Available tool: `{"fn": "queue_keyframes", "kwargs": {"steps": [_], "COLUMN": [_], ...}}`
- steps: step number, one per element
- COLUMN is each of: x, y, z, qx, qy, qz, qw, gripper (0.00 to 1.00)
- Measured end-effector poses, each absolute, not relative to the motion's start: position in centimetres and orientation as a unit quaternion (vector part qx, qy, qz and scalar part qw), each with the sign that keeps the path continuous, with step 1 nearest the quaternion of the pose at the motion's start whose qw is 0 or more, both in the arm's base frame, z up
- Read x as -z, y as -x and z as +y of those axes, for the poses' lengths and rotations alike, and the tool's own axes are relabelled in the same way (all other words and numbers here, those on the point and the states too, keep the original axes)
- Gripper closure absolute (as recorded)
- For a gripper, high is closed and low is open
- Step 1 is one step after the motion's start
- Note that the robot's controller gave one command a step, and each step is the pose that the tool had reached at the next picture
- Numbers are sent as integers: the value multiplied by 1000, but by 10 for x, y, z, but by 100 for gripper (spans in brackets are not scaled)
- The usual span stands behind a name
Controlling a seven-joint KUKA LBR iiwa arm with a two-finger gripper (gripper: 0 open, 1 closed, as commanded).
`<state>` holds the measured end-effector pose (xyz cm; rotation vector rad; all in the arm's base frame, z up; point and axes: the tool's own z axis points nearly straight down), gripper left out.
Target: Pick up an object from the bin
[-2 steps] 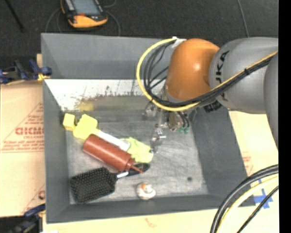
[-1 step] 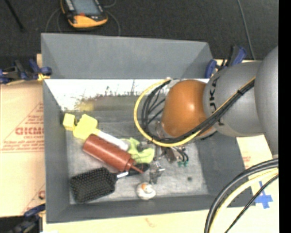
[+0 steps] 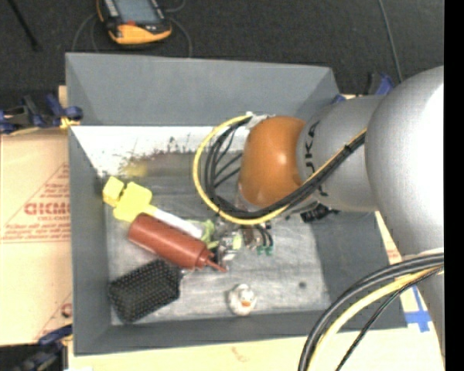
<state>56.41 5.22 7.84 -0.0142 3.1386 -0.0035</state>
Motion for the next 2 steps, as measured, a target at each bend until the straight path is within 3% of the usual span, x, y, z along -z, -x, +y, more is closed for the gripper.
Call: {"fn": "queue_keyframes", "kwargs": {"steps": [1,2], "x": [-78,-208], "y": [-564,-571], "z": [52,41], "qx": [1,1], "qy": [5,22], "qz": [1000,1000], "qw": [1,2], "gripper": [100,100]}}
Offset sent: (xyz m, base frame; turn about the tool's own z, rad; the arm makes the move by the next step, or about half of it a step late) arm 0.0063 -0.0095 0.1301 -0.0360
